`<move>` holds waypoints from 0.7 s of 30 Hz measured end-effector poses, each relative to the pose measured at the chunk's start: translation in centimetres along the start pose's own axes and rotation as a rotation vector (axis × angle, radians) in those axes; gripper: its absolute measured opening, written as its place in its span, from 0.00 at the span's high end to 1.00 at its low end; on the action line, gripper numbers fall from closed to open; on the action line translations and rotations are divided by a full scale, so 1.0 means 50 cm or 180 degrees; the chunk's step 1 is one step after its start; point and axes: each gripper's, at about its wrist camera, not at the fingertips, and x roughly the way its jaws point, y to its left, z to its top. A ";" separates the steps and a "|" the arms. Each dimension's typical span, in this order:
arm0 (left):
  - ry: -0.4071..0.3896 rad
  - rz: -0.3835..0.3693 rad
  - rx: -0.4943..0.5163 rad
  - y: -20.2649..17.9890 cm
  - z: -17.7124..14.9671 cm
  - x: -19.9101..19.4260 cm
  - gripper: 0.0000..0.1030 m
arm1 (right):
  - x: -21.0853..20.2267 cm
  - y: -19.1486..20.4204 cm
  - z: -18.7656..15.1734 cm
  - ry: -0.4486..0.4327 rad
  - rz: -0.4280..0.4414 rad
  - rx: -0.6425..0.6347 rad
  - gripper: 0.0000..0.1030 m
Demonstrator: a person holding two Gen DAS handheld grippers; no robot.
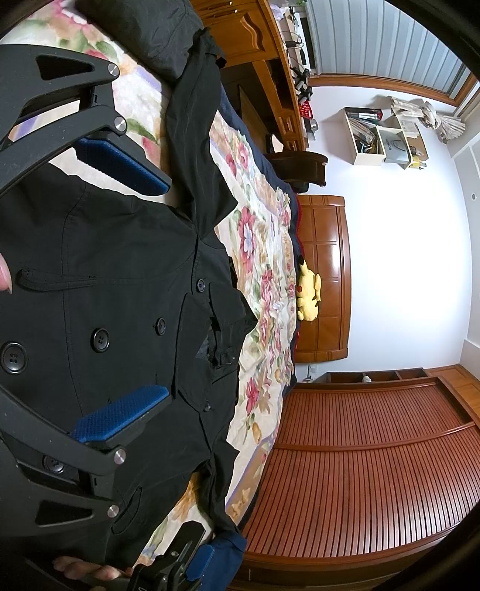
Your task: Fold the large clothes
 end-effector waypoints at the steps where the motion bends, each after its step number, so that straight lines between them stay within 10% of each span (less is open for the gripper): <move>1: 0.0000 0.0001 0.0001 -0.001 0.000 0.000 0.00 | 0.000 0.000 0.000 -0.0001 -0.0002 0.0000 0.00; 21: 0.0013 -0.0003 0.0018 0.003 0.001 -0.001 0.00 | -0.001 0.000 0.000 0.0003 0.0004 -0.0003 0.00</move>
